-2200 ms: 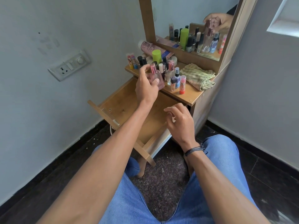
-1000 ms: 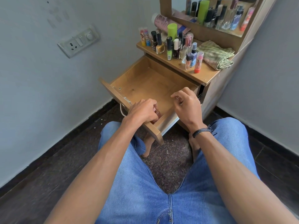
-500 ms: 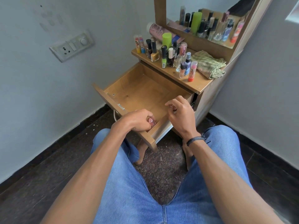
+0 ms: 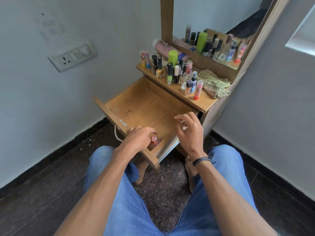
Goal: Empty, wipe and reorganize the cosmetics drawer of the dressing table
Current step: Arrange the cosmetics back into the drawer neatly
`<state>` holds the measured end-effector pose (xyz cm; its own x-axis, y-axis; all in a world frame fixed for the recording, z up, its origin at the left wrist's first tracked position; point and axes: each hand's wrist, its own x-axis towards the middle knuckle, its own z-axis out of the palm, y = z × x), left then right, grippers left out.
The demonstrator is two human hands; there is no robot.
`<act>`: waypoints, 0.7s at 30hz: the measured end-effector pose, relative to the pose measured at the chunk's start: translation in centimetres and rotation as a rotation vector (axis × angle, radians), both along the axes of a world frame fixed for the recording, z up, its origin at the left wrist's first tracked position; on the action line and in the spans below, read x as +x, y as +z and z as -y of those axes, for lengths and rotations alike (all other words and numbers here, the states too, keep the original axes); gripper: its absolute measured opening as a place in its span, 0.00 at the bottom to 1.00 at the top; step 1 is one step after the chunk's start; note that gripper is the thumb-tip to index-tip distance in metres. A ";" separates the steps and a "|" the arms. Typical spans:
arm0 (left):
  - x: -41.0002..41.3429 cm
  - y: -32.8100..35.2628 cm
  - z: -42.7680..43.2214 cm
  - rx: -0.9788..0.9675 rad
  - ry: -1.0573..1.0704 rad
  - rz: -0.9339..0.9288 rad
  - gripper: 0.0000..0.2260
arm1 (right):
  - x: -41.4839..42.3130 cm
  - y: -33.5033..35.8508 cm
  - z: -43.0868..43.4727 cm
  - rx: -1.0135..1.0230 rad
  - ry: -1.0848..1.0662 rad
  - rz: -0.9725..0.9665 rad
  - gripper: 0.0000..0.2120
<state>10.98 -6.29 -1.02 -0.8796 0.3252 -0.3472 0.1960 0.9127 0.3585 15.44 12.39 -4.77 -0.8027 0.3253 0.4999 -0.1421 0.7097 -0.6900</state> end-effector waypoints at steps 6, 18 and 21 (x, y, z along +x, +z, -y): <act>2.0 -0.8 0.0 0.290 0.129 -0.377 0.19 | 0.3 1.7 -1.5 -0.242 -0.186 -0.129 0.12; 2.5 0.2 0.1 0.297 0.130 -0.408 0.20 | -4.1 6.4 -6.4 -0.205 -0.189 0.203 0.28; 2.6 0.1 0.2 0.294 0.137 -0.407 0.21 | -4.9 6.4 -6.5 -0.159 -0.185 0.276 0.23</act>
